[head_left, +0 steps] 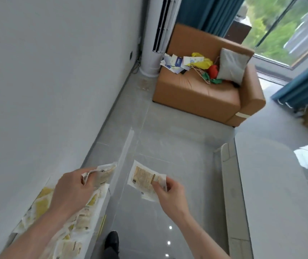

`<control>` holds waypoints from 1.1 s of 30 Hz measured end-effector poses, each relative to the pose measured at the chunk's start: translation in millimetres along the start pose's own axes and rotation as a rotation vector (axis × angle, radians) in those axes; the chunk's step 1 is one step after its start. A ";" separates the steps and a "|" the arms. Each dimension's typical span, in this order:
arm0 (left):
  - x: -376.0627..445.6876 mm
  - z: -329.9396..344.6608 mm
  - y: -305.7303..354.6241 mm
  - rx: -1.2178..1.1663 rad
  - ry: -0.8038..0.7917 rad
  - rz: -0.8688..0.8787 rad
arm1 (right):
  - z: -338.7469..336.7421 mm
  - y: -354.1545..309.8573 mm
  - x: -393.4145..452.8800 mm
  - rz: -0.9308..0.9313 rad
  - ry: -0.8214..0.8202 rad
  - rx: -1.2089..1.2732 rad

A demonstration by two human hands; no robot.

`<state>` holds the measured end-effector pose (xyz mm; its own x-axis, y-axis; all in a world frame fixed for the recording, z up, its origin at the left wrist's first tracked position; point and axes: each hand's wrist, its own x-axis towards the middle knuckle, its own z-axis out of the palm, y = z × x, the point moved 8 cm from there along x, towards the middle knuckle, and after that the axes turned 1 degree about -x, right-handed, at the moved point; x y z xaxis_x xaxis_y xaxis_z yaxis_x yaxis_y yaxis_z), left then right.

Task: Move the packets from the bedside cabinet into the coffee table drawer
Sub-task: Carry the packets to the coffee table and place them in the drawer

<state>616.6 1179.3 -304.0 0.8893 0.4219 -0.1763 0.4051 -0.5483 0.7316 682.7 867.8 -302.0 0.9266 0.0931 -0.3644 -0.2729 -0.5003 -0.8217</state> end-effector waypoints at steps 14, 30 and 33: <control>-126.7 202.6 264.9 0.018 -0.255 0.562 | -258.9 176.3 -167.0 0.085 0.483 0.163; -373.0 474.0 465.3 0.071 -0.582 0.781 | -520.8 403.2 -367.6 0.257 0.805 0.239; -393.8 514.4 497.9 0.053 -0.627 0.811 | -563.7 430.0 -379.8 0.265 0.847 0.247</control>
<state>577.1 368.7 -209.1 0.8440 -0.5352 0.0347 -0.3721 -0.5377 0.7566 359.3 132.0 -270.0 0.6791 -0.7086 -0.1915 -0.4604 -0.2080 -0.8630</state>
